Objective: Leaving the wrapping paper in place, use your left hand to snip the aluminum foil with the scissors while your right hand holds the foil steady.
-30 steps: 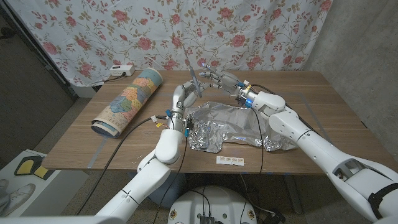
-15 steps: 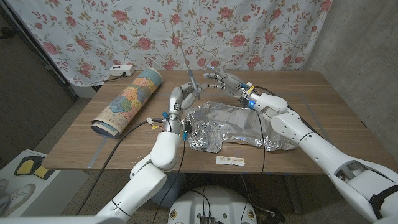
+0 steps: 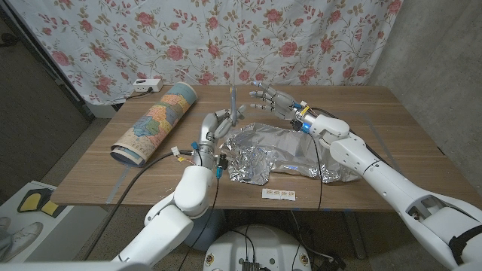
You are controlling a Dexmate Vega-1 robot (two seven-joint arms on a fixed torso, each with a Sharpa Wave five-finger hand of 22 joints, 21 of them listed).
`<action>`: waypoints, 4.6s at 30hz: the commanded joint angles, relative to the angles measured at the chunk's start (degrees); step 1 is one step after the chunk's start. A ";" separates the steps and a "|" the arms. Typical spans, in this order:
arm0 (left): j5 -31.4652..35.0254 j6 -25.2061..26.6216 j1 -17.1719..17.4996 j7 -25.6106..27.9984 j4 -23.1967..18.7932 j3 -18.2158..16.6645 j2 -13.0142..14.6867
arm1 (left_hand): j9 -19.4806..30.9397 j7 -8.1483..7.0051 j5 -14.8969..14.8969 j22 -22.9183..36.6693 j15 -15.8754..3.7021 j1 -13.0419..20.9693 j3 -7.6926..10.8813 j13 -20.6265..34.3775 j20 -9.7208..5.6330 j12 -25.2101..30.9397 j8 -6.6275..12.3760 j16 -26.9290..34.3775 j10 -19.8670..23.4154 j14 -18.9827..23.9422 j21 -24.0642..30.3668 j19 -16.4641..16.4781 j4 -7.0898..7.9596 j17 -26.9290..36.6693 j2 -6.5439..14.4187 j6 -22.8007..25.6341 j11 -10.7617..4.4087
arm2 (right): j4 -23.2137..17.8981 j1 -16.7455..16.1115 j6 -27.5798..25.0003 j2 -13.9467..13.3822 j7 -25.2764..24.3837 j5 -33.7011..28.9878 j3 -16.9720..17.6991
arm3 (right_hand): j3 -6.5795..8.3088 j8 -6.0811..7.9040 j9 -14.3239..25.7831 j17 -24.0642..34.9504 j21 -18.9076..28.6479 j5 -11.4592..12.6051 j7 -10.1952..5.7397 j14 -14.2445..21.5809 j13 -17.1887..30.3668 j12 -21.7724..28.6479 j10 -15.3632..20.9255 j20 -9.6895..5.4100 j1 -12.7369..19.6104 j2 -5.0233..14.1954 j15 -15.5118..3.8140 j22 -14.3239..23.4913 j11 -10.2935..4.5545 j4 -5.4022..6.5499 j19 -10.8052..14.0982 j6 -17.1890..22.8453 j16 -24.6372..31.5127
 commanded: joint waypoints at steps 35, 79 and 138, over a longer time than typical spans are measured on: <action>0.49 15.49 13.67 -2.71 -14.04 -8.93 13.03 | -5.62 10.37 6.90 -6.96 6.07 -26.97 -18.71 -8.93 2.95 5.85 -10.10 -6.21 5.93 9.02 0.72 6.57 10.24 -14.15 -10.63 1.78 6.02 | 0.25 1.05 -2.44 -0.24 -1.24 -0.98 -0.35 | 0.13 0.42 0.04 -1.16 0.17 0.23 -0.17 -0.64 -0.75 -1.61 1.37 0.36 0.21 1.10 -0.99 0.22 0.10 -0.90 -0.73 0.07 0.54; -12.65 21.59 17.14 -11.73 -17.26 -13.28 24.49 | -3.40 13.07 14.84 -11.95 9.44 -40.61 -23.18 -8.74 4.23 5.75 -12.50 -6.24 4.58 7.49 -2.80 6.95 12.16 -14.24 -12.26 2.49 8.75 | -4.98 2.73 3.04 -7.53 -4.13 -18.95 -4.99 | 5.10 0.98 -0.03 -5.27 0.35 -0.17 -2.35 -1.06 -4.25 -5.92 5.69 -0.20 9.67 4.42 -1.55 0.10 -6.30 -7.78 -1.08 1.36 0.77; -19.46 20.51 18.37 -10.18 -18.20 -12.30 29.58 | -2.57 12.77 18.94 -12.25 9.58 -42.29 -22.78 -10.01 4.31 4.71 -15.16 -6.68 3.00 6.05 -3.97 6.05 9.58 -16.16 -11.88 1.95 8.58 | -11.52 6.03 5.19 -9.69 -7.85 -46.02 -12.04 | 11.70 0.38 -0.10 -11.02 0.31 0.54 -7.24 -3.44 -11.01 -14.53 6.46 -4.28 22.41 6.86 -5.64 -0.10 -10.80 -10.22 -1.91 0.95 0.28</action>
